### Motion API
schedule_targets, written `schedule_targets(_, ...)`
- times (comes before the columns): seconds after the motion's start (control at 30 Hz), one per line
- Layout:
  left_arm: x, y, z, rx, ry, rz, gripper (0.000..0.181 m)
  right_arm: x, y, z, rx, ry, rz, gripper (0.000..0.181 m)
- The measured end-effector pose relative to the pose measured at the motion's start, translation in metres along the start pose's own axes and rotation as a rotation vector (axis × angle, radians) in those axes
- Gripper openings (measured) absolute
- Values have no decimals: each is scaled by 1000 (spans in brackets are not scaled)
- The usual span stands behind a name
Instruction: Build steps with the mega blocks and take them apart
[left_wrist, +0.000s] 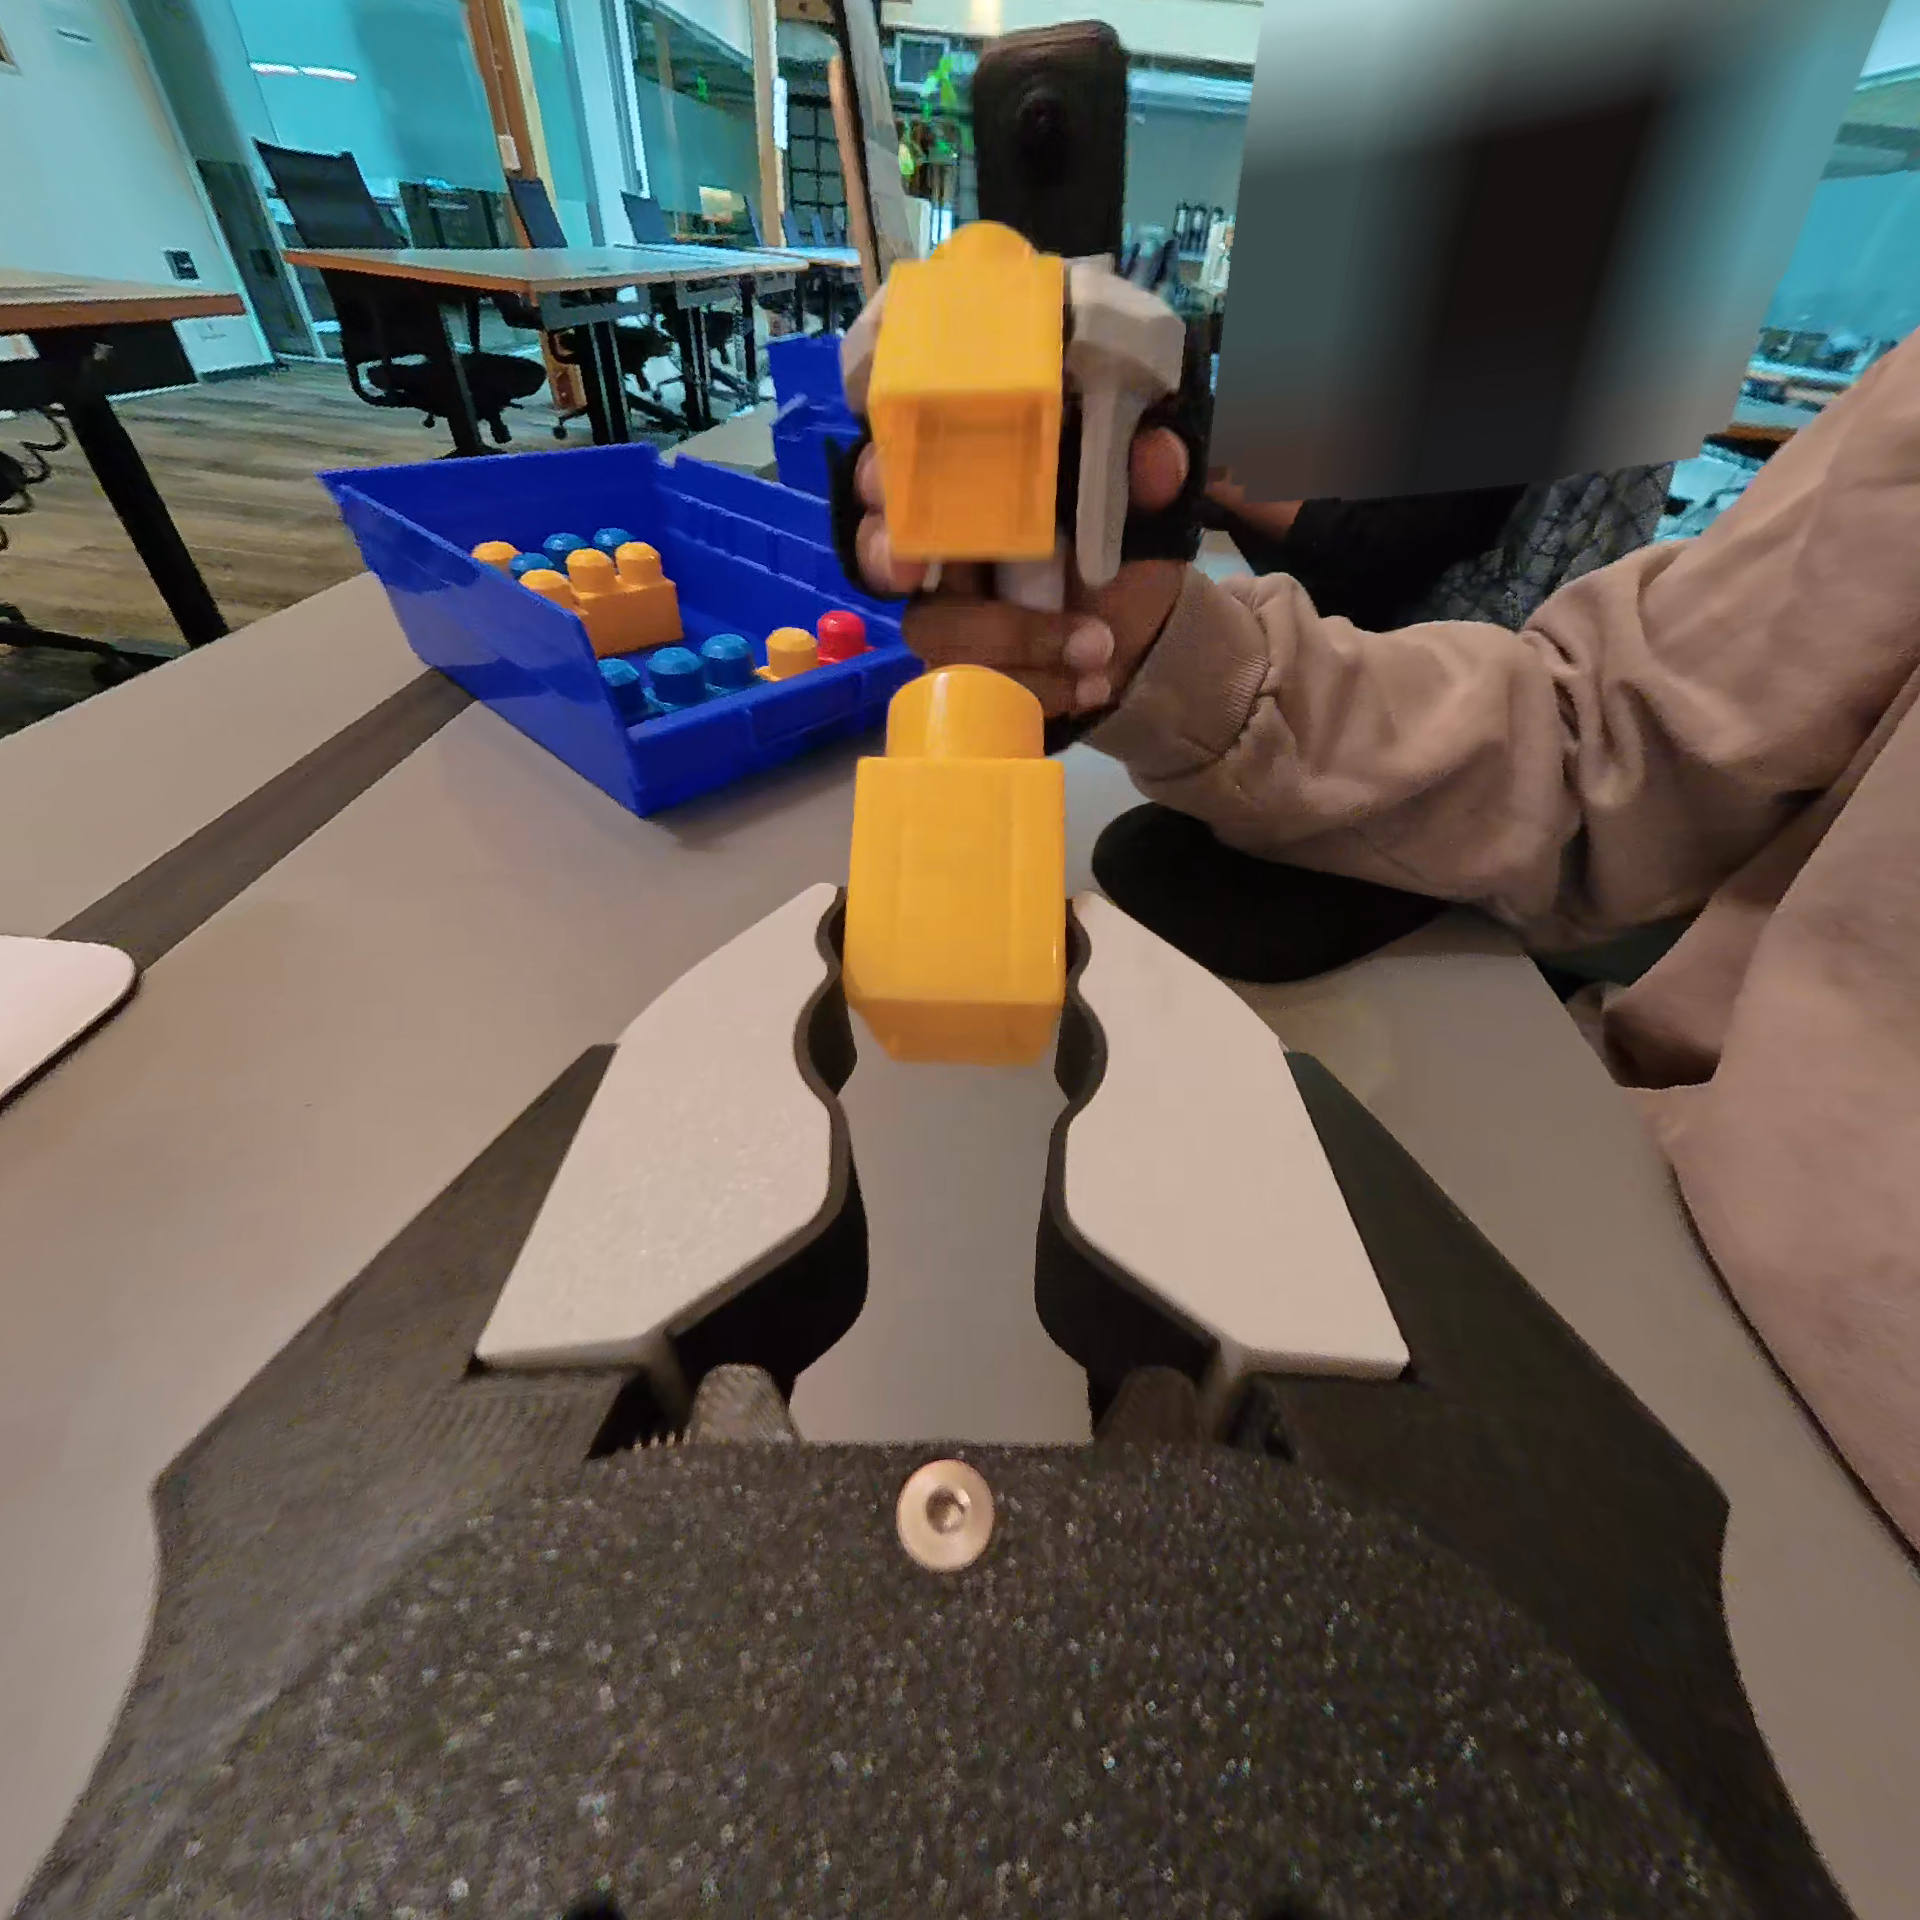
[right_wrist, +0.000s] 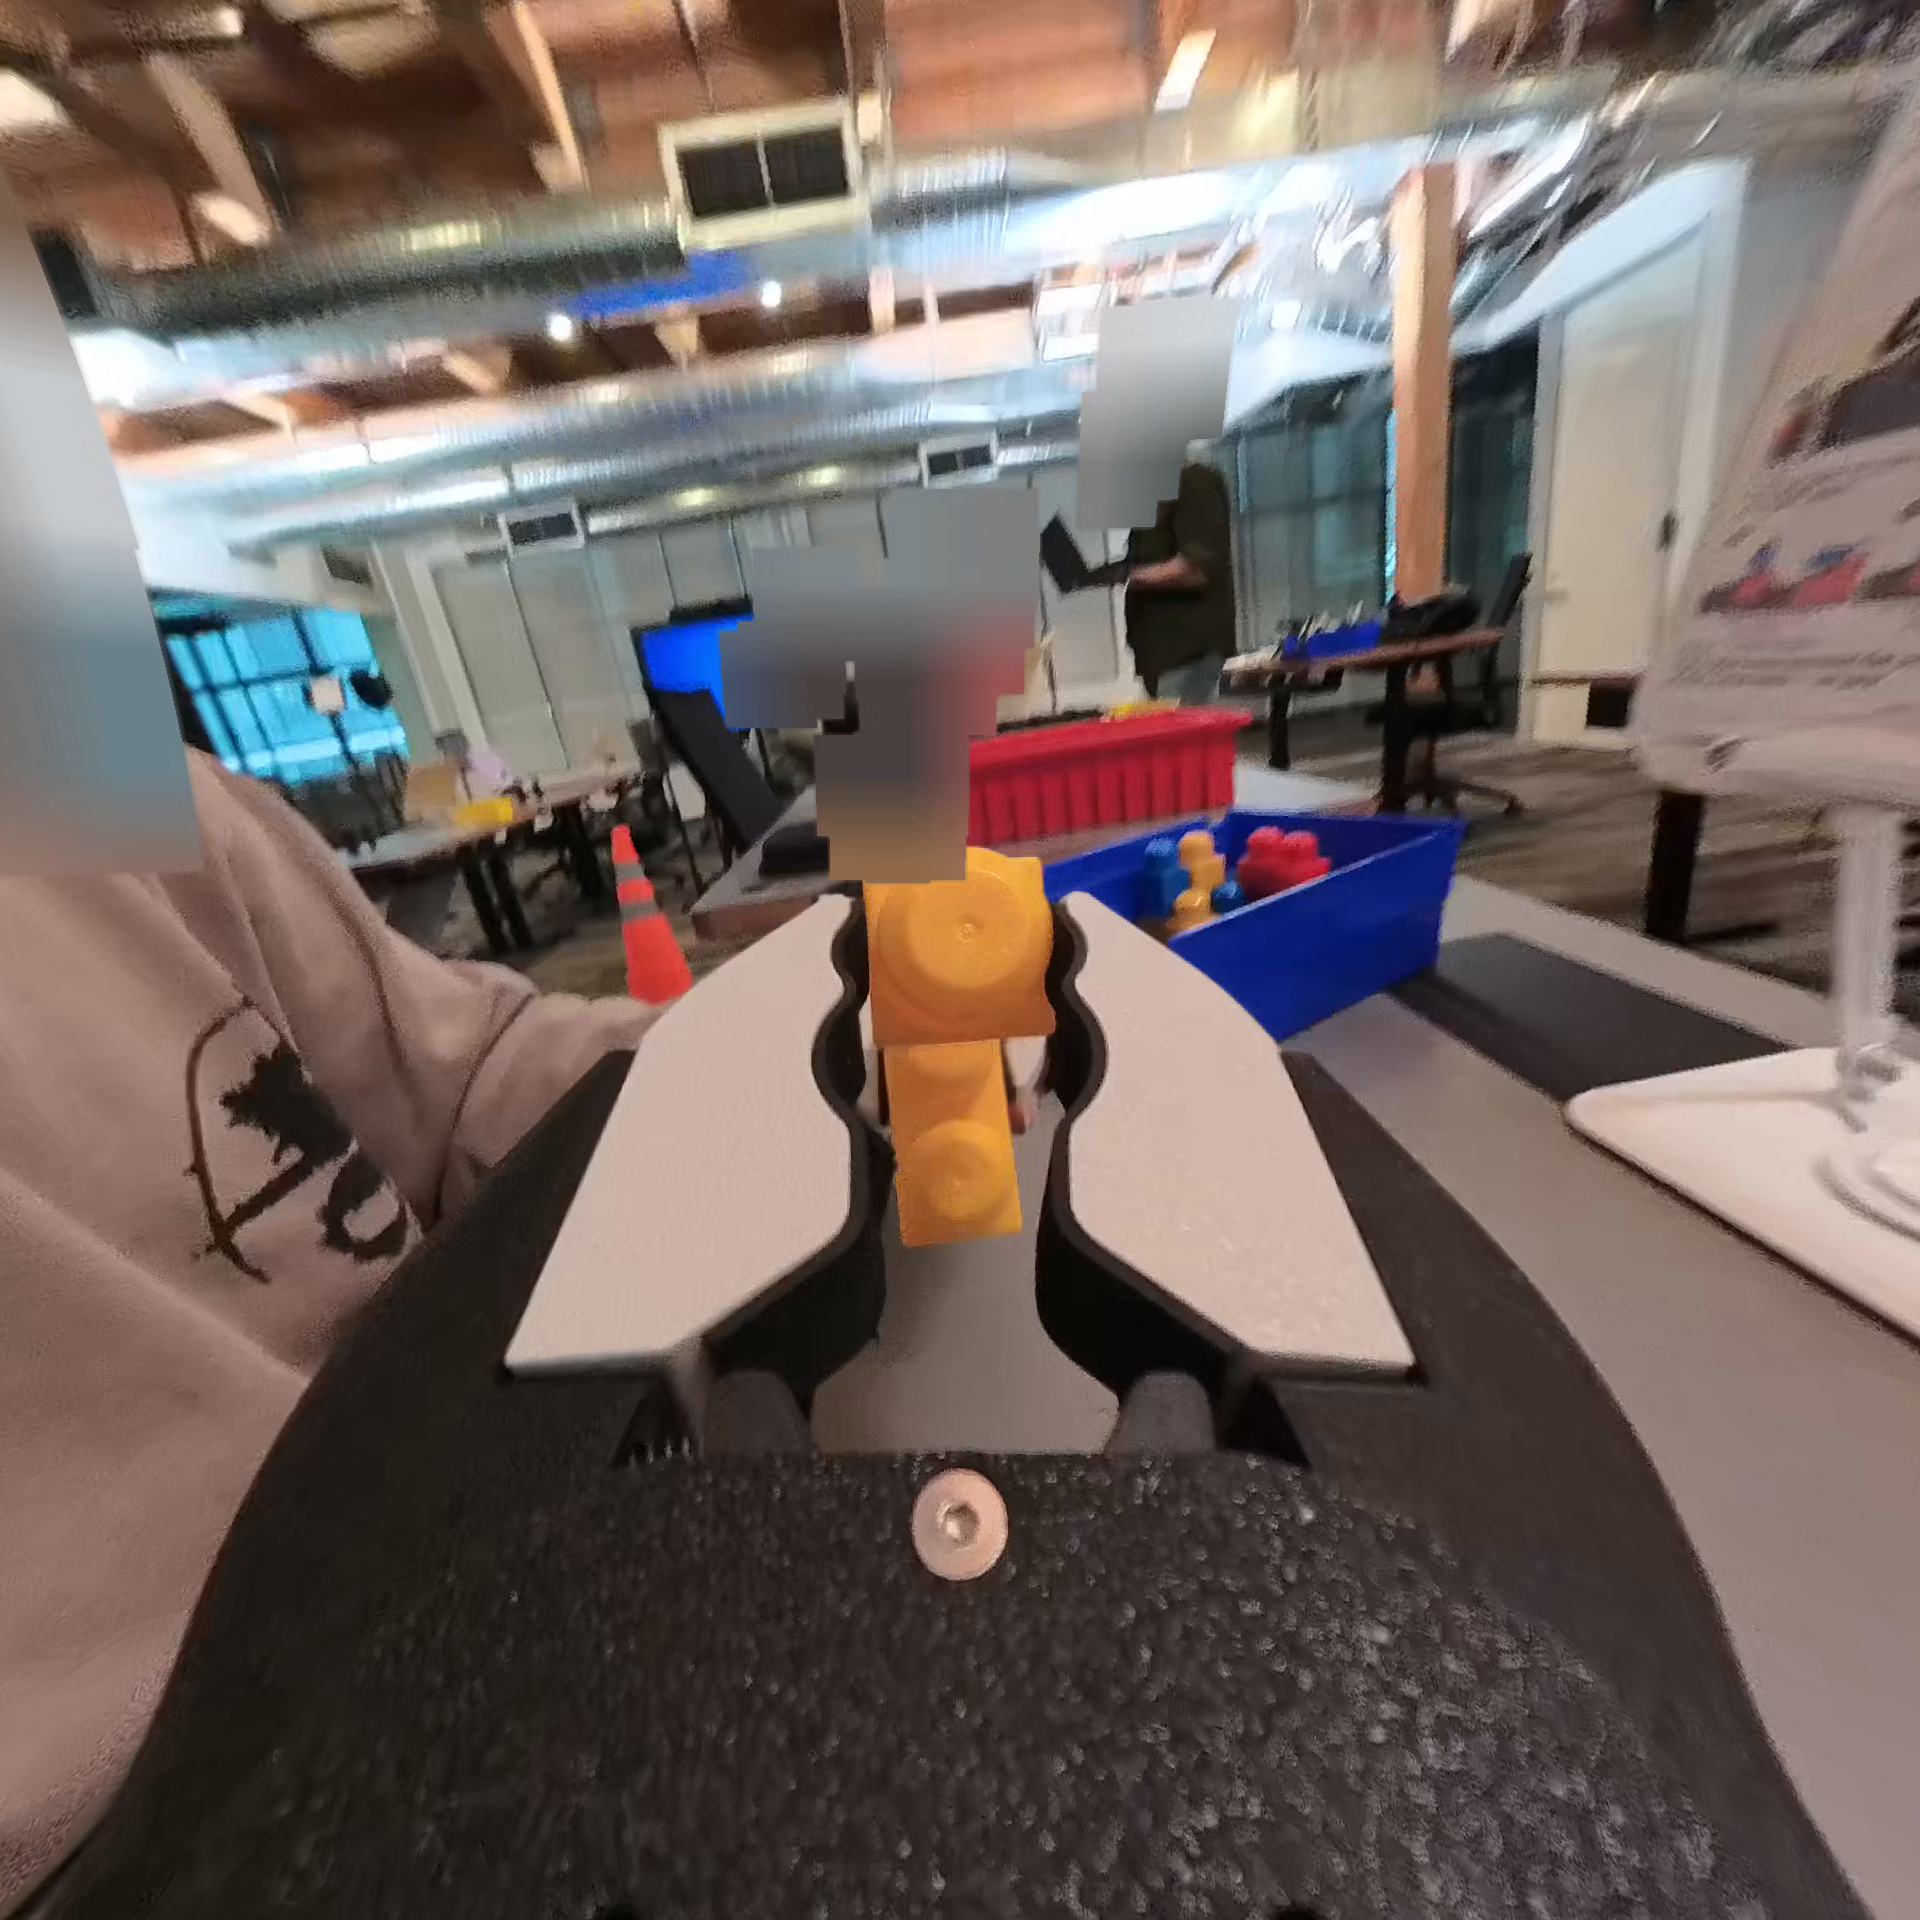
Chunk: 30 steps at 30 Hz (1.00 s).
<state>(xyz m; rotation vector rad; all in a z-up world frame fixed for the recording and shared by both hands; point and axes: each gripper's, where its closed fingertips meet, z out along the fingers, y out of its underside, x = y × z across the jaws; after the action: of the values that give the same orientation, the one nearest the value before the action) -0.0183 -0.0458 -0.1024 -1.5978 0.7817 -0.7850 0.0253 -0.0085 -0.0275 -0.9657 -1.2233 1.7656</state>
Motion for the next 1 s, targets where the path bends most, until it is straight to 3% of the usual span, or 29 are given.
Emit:
schedule_targets(0.13, -9, -2, -4, 20, -36, -9, 36, 19, -30, -35, 35, 146, -93, 33)
schedule_targets(0.33, -16, 1, -2, 19, -78, -7, 37, 58, -48, -80, -17, 398, -155, 33)
schedule_targets(0.47, -24, -1, -7, 44, -112, -21, 37, 89, -56, -113, -155, 595, -224, 33)
schedule_targets(0.6, -28, -2, -11, 58, -124, -27, 37, 135, -57, -157, -438, 792, -243, 33)
schedule_targets(0.77, -27, 0, -8, 41, -123, -13, 37, 200, -32, -203, -751, 924, -132, 33)
schedule_targets(1.0, -29, 2, -8, 43, -138, -13, 36, 251, 44, -216, -946, 916, 74, 33)
